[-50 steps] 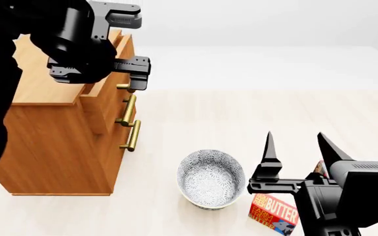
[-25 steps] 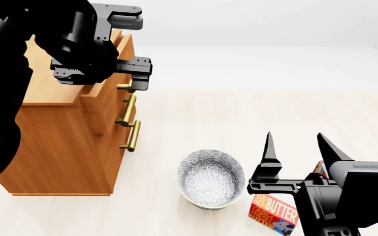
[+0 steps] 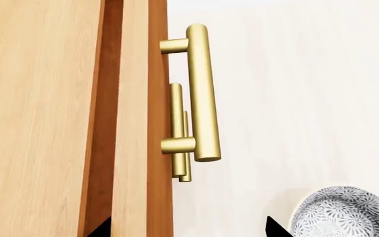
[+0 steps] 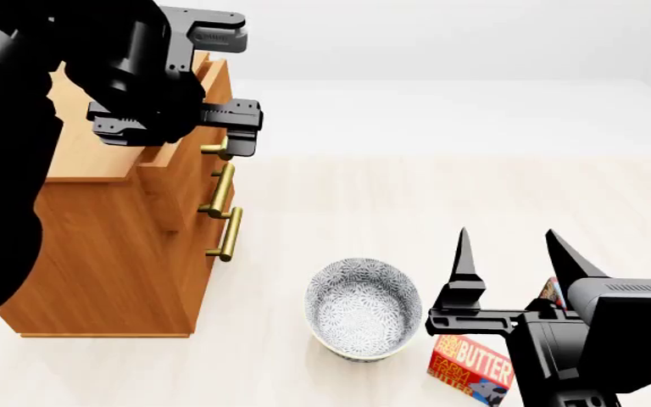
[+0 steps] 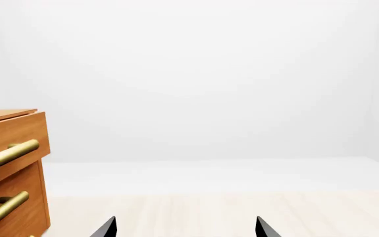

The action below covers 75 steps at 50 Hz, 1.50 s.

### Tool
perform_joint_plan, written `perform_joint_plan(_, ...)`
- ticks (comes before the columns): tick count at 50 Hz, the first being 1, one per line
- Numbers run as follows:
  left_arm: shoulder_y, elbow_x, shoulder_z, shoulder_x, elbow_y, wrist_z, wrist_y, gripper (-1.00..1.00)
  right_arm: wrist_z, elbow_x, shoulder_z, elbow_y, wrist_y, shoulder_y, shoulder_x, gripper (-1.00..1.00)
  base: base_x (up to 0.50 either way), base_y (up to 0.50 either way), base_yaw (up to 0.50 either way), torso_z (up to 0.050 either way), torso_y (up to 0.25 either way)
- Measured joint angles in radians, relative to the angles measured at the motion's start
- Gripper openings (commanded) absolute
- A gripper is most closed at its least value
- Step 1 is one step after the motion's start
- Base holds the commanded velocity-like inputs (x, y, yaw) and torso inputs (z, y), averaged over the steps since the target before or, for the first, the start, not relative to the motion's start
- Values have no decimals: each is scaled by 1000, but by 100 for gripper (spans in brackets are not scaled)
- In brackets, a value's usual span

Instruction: Put the butter at the back in the top drawer of the cabinet and close it.

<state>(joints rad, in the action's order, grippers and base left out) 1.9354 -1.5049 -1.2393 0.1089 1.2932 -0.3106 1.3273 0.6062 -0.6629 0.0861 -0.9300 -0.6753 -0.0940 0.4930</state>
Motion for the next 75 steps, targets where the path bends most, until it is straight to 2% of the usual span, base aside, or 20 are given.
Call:
perform_joint_plan(15, -8, 37, 71, 3, -6, -37, 8, 100, 5, -4, 3, 2, 8, 2, 5, 100, 0, 0, 0, 0, 0)
perform_joint_plan(28, -24, 25, 167, 15, -12, -123, 41, 100, 9, -11, 4, 2, 11, 1, 10, 100, -1, 0, 0, 0, 0)
perform_joint_plan(37, -18, -35, 130, 21, -15, -142, 54, 100, 12, -15, 5, 3, 14, -1, 14, 100, -4, 0, 3, 0, 0)
perform_joint_plan(45, 1, -186, -61, 18, -8, -104, 30, 100, 14, -17, 6, 6, 19, -1, 17, 100, -4, 0, 3, 0, 0)
perform_joint_plan(63, 58, -587, -700, -20, 16, 153, -48, 100, 17, -21, 8, 9, 32, 6, 23, 100, -1, 0, 1, 0, 0)
perform_joint_plan(75, 76, -741, -962, -42, 15, 272, -78, 100, 17, -28, 1, 8, 43, 14, 30, 100, 1, 0, 0, 0, 0)
